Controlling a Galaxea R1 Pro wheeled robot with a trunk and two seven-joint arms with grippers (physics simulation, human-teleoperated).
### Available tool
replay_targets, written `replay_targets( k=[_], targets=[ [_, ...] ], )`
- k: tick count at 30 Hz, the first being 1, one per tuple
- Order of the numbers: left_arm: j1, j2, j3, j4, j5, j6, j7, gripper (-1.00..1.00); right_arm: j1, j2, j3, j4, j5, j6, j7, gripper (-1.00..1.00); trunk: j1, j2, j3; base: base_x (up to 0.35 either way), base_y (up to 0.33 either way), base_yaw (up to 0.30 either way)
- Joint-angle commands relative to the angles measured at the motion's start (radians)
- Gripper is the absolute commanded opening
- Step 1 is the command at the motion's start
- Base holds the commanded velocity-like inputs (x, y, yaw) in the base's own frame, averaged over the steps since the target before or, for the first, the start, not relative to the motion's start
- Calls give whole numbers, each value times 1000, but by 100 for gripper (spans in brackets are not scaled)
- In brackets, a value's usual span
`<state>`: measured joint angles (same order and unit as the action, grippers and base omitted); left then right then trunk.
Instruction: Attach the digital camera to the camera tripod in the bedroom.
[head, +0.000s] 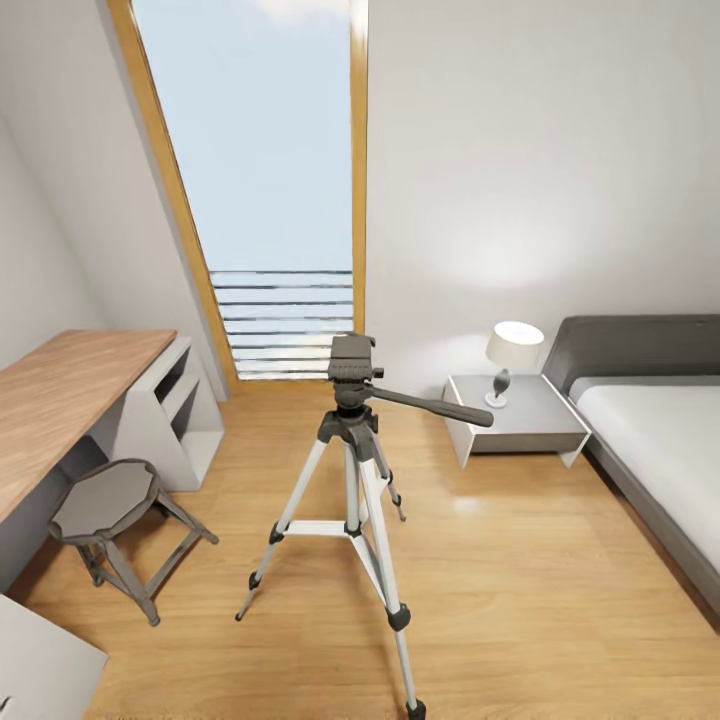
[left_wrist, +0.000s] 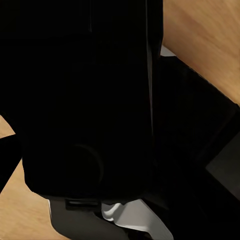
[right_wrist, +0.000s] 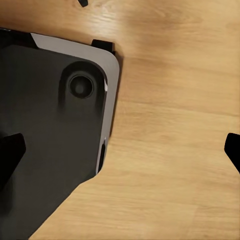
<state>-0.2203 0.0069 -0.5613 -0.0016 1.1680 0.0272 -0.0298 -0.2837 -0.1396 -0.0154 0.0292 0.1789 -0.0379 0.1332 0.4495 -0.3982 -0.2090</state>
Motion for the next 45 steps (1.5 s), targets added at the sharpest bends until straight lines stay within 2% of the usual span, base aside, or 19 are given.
replay_targets(
  k=[1,21,39,45],
  targets=[
    [-1,0,-8,0,9,3,-4,-100,-2,0,-2,3,7,-4,2,100,0,-2,-2,-21,0,0],
    [-1,0,-8,0,9,3,-4,-100,-2,0,-2,3,8,-4,2,100,0,-2,-2,-258,0,0],
    [-1,1,-8,0,11,3,-4,-100,-2,1,-2,3,4,-2,0,100,0,-2,-2,-18,0,0],
    [-1,1,-8,0,12,3,-4,-100,-2,0,-2,3,6,-3,0,100,0,-2,-10,0,0,0]
  ],
)
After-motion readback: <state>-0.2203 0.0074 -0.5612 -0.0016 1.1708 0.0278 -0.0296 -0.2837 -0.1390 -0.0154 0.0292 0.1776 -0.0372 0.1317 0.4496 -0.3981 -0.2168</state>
